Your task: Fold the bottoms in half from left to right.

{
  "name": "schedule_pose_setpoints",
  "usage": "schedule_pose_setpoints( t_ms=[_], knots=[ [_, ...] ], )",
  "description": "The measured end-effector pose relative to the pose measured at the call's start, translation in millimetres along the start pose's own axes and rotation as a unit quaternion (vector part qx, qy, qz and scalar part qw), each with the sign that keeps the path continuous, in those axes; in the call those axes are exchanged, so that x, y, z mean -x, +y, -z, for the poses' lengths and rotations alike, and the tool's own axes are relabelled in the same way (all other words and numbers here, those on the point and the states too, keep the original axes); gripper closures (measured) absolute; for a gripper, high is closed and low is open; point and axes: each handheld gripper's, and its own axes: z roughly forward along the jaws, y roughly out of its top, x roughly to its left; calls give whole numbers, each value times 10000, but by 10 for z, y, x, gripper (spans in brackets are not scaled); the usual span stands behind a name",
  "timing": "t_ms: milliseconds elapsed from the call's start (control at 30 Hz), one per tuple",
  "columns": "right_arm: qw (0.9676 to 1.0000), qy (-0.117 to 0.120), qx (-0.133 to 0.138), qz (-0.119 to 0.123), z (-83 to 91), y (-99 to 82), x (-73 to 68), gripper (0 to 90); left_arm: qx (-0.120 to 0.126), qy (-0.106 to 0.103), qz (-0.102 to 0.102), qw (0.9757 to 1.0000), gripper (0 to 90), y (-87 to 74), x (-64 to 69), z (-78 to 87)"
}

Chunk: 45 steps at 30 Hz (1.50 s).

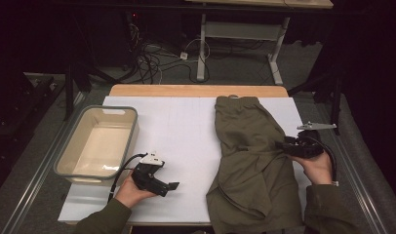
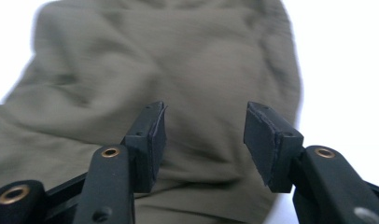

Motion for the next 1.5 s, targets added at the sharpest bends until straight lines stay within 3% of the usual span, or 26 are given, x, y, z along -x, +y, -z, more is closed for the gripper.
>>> schedule_pose_setpoints(
  t_ms=[33, 400, 533, 567, 700, 1000, 1200, 1267, 1500],
  knots=[
    [9998, 151, 0, 84, 17, 32, -78, 491, -12, -2, -12, 10000, 0, 0, -1, 0],
    [9958, 683, 91, 608, 83, 184, -527, 493, -16, -13, -2, 10000, 0, 0, -1, -8],
    [9916, 998, 168, 808, 60, 244, -768, 492, -18, -18, 1, 10000, 0, -1, -3, -10],
    [9916, 998, 168, 808, 60, 244, -768, 492, -18, -18, 1, 10000, 0, -1, -3, -10],
    [9872, 1210, 95, 1031, -39, 270, -992, 491, -28, -22, 1, 10000, 0, -1, -4, -17],
    [9853, 1262, -89, 1150, -255, 236, -1088, 542, -45, -26, -8, 10000, 0, -1, -3, -20],
    [9826, 1347, -267, 1252, -318, 181, -1063, 750, -61, -25, -11, 10000, 0, -1, -3, -21],
    [9815, 1387, -255, 1298, -297, 179, -1047, 871, -69, -16, -13, 10000, 0, -1, 0, -22],
    [9802, 1484, -142, 1306, -234, 178, -1026, 899, -91, -8, -15, 10000, 0, -1, -1, -23]
  ],
)
